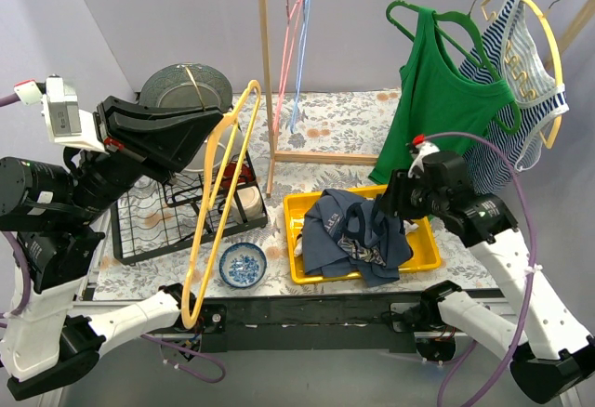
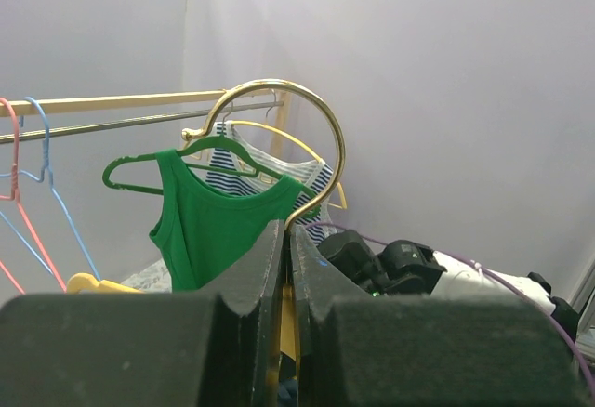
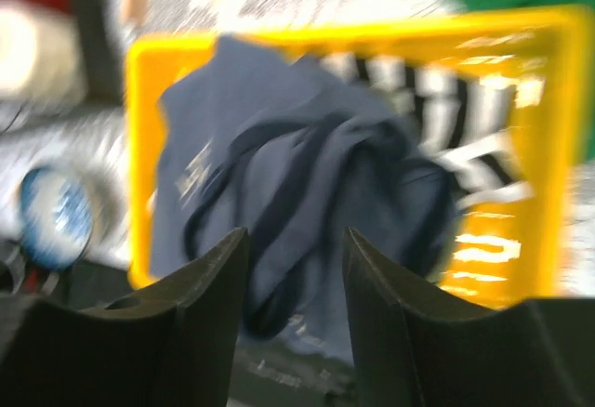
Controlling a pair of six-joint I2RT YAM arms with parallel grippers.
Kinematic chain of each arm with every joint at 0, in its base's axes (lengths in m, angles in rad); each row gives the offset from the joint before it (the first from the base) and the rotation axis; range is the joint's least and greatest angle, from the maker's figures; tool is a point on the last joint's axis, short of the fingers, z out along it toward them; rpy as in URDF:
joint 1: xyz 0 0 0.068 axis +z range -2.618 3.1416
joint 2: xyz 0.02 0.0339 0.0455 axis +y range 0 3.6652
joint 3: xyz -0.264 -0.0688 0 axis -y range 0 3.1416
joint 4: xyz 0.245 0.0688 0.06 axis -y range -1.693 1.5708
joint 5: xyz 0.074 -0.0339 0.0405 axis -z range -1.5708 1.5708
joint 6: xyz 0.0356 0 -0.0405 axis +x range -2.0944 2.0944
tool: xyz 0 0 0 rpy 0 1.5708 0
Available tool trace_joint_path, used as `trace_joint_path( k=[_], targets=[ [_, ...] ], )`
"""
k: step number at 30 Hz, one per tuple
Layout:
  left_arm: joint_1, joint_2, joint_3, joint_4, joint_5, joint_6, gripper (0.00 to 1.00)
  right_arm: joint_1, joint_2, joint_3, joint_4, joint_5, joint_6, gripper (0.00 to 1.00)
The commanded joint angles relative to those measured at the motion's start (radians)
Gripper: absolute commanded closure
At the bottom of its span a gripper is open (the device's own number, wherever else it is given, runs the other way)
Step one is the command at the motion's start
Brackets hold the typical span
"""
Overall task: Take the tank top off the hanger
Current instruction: Place the tank top in the bin.
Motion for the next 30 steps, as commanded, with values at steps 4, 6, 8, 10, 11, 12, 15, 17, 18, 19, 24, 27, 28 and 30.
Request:
trace_joint_path(
  k=[4,6,8,10,11,12,15,17,18,19,24,27,28,30],
  targets=[
    [0.002,-0.018,-0.033,0.048,-0.017,-0.003,1.00,0.002,-0.144,-0.291,0.233,-0.605,-0.012,0.48],
    [0.002,-0.021,-0.034,0.047,-0.020,-0.004,1.00,0.001,-0.182,-0.378,0.255,-0.561,0.014,0.45],
    [0.002,-0.027,-0.045,0.054,-0.020,-0.004,1.00,0.001,-0.214,-0.417,0.246,-0.536,0.017,0.42],
    [0.002,-0.035,-0.053,0.062,-0.029,-0.004,1.00,0.003,-0.228,-0.429,0.232,-0.493,0.014,0.38],
    [0.002,-0.038,-0.059,0.068,-0.033,-0.004,1.00,0.002,-0.230,-0.443,0.217,-0.468,0.014,0.34],
    [0.002,-0.038,-0.060,0.070,-0.034,-0.003,1.00,0.003,-0.233,-0.450,0.214,-0.417,0.013,0.34],
    [0.002,-0.035,-0.060,0.076,-0.031,-0.006,1.00,0.003,-0.241,-0.475,0.214,-0.338,0.019,0.30],
    [0.002,-0.032,-0.062,0.077,-0.028,-0.007,1.00,0.002,-0.239,-0.480,0.212,-0.291,0.017,0.27],
    [0.002,-0.030,-0.060,0.076,-0.028,-0.006,1.00,0.003,-0.236,-0.483,0.208,-0.242,0.014,0.27],
    [0.002,-0.030,-0.062,0.077,-0.026,-0.007,1.00,0.005,-0.222,-0.490,0.208,-0.220,0.017,0.27],
    [0.002,-0.033,-0.076,0.090,-0.034,-0.007,1.00,0.026,-0.195,-0.492,0.235,-0.148,0.074,0.30],
    [0.002,-0.035,-0.077,0.091,-0.034,-0.009,1.00,0.064,-0.179,-0.487,0.241,-0.076,0.094,0.32],
    [0.002,-0.035,-0.077,0.091,-0.036,-0.009,1.00,0.086,-0.158,-0.483,0.231,-0.057,0.097,0.32],
    [0.002,-0.038,-0.080,0.091,-0.040,-0.007,1.00,0.109,-0.132,-0.475,0.226,-0.005,0.105,0.33]
  ],
)
